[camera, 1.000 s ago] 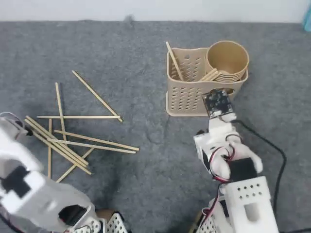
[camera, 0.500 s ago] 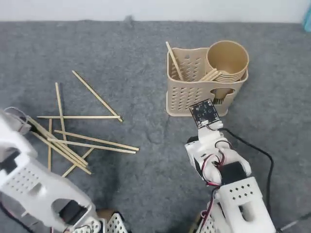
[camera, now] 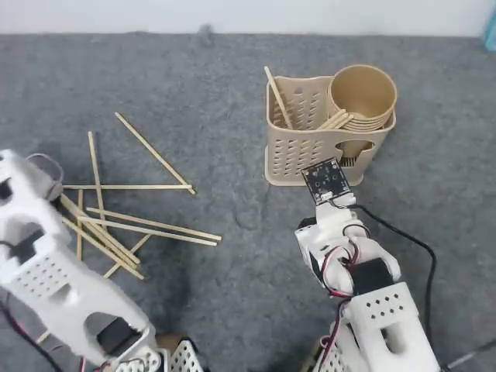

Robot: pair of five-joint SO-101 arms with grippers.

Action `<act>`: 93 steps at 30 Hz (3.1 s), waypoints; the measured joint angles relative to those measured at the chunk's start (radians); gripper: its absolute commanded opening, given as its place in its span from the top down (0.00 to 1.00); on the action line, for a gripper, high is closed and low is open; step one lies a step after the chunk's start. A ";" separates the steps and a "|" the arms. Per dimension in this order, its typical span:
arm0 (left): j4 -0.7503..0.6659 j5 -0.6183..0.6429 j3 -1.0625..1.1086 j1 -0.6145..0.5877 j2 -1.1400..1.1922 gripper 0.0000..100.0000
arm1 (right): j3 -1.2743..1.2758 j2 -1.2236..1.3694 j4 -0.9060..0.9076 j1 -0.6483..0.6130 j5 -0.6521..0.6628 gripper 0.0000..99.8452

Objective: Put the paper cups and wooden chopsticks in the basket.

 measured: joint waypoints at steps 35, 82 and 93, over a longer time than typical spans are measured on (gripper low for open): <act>-0.230 -0.035 0.017 0.387 -1.163 0.99 | 0.124 0.000 -0.091 -0.006 0.000 0.99; -0.996 -0.035 0.514 1.100 -1.034 0.88 | 0.166 0.000 -0.184 -0.006 0.074 0.99; -0.483 -0.035 0.512 0.773 -1.370 0.90 | 0.166 0.000 -0.184 -0.006 0.074 0.99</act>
